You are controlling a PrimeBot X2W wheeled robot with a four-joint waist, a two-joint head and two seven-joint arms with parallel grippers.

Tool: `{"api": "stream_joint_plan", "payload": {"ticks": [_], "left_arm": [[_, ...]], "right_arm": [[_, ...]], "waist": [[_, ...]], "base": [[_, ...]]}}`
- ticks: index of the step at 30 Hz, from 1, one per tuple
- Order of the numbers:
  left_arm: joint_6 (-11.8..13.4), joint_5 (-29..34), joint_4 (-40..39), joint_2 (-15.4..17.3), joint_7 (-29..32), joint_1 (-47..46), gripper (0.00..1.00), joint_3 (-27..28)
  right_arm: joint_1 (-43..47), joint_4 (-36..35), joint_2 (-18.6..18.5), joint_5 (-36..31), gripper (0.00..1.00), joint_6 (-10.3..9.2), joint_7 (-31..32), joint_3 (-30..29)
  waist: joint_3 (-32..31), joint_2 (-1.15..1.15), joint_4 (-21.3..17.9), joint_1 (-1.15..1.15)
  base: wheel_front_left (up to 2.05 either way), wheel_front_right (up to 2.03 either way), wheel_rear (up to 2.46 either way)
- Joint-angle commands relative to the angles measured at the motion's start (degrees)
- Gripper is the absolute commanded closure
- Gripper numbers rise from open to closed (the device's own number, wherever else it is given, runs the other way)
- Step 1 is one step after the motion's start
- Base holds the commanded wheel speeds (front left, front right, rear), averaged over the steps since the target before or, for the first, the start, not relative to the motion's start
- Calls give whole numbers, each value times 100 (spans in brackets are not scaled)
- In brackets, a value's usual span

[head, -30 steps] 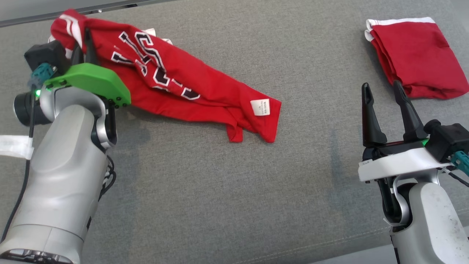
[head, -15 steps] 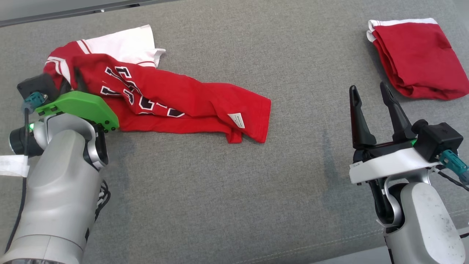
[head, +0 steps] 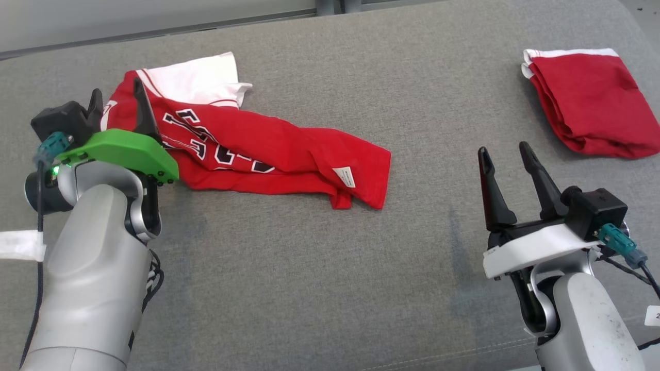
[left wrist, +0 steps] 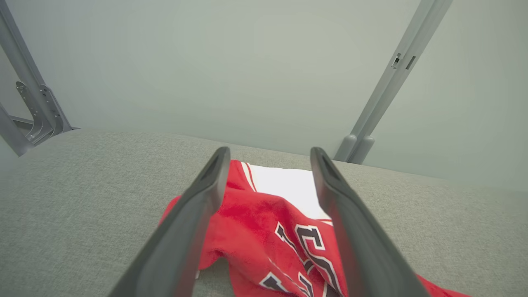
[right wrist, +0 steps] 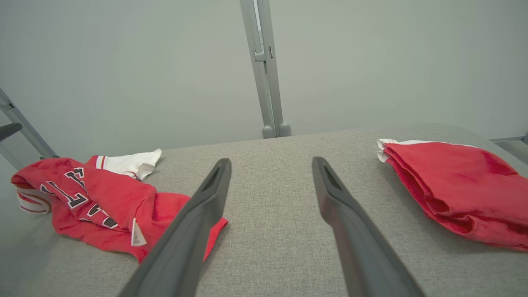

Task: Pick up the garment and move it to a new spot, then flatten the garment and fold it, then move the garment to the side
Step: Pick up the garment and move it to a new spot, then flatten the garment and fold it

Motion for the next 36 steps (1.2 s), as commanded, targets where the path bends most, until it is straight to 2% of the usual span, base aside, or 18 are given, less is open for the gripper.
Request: {"api": "stream_joint_plan", "payload": {"ticks": [1,7,13,19,30,36], "left_arm": [[-40,113,-178,45,-14,225,0,74],[-152,509,-1509,-26,-5,1388,0,367],[-95,700,-2494,-161,-5,2418,0,532],[-27,903,-3361,-376,-5,3406,0,594],[17,981,-4204,-656,-5,3852,0,572],[2,932,-4459,-704,-6,3819,0,616]], "right_arm": [[126,30,-15,-51,0,-2,20,0],[338,122,-15,-168,0,-2,178,180],[341,271,-15,-345,0,-2,304,470],[115,839,-31,-601,0,-2,422,753],[-701,2535,-376,-1197,0,-2,272,916],[-1138,3277,-347,-1326,0,-2,92,773]], "waist": [[-186,0,193,0],[-443,0,534,0],[-524,0,700,0],[-554,0,935,0],[-187,0,1598,0],[23,0,1867,0]], "base": [[0,0,0],[0,0,0],[0,0,0],[0,0,0],[0,0,0],[0,0,0]]}}
